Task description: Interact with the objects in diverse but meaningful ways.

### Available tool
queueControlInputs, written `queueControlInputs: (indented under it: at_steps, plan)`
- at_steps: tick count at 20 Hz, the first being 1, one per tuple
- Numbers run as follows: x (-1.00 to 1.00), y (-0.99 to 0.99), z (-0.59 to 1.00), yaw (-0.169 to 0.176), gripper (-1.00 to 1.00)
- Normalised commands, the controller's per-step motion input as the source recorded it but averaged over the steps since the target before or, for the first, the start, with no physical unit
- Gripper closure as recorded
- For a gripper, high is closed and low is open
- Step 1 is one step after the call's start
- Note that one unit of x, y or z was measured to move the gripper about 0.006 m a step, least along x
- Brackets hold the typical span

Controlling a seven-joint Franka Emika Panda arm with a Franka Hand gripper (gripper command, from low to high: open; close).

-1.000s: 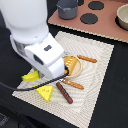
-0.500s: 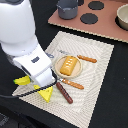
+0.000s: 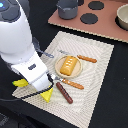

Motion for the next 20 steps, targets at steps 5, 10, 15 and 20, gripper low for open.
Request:
queueControlInputs:
  at_steps: [5,10,15,20]
  plan:
    - [-0.19,0.05,-0.08,0.067,-1.00]
    - [-0.37,0.02,0.20,0.049,-1.00]
    - [-0.51,0.20,0.67,0.025,-1.00]
    - [-0.58,0.30,0.58,0.030,-1.00]
